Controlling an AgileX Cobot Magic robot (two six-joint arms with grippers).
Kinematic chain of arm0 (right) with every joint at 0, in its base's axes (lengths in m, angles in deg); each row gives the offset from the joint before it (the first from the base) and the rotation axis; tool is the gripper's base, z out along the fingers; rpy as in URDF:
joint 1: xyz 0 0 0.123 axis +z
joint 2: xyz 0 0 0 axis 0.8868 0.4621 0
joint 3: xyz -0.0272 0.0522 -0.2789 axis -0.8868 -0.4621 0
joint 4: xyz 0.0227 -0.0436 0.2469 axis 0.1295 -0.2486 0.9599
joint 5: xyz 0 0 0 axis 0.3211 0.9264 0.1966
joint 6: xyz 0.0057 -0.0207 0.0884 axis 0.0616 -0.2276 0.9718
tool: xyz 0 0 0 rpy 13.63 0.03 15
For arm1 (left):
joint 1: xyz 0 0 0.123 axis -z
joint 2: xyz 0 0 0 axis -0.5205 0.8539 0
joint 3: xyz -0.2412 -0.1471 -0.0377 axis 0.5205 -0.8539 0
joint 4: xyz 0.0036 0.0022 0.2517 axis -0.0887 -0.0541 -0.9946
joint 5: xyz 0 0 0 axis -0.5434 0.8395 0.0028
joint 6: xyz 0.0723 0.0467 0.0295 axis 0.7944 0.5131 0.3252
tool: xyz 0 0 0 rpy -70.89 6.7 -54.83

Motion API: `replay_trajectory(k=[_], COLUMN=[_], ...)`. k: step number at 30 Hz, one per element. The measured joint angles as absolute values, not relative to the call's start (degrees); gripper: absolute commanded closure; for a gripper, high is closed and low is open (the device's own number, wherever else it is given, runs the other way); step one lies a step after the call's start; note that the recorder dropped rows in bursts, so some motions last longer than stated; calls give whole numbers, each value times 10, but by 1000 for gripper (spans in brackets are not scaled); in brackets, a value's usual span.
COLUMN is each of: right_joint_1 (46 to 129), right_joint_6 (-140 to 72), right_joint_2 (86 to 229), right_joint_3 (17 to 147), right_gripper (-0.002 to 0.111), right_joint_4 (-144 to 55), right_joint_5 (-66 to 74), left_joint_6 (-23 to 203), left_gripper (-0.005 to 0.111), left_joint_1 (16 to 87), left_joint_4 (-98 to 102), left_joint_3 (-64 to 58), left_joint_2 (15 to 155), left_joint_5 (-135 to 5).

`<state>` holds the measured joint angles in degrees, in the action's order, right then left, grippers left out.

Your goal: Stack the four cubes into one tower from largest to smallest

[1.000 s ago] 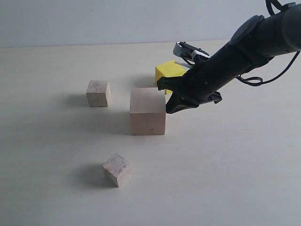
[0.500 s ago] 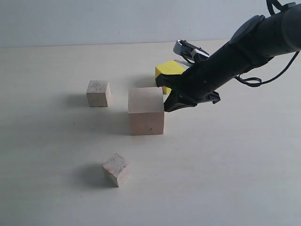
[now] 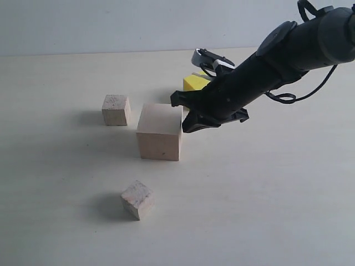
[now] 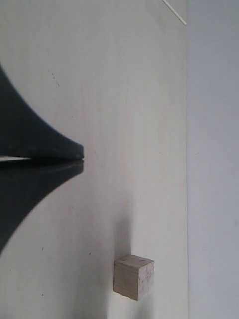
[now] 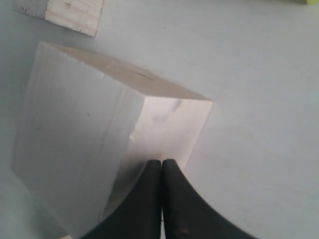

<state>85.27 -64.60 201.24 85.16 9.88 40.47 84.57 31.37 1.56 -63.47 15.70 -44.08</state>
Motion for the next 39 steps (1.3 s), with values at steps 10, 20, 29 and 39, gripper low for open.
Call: replay_trajectory(k=[10,20,29,39], right_joint_1=[854,854,854,854], right_joint_6=[-642,-642,-645,-653], right_joint_2=[2012,2012,2012,2012], right_joint_3=[852,852,852,852], right_gripper=[108,108,108,108], right_joint_4=[100,107,126,146], right_joint_5=[379,360,349,336], left_joint_6=[846,846,846,846], left_gripper=[107,107,107,107], left_joint_1=[314,314,314,314], left_joint_4=[16,16,16,16], left_joint_3=[-635,-635,-635,-635], left_joint_2=[157,157,157,157], left_joint_5=[-441,-441,-441,-441])
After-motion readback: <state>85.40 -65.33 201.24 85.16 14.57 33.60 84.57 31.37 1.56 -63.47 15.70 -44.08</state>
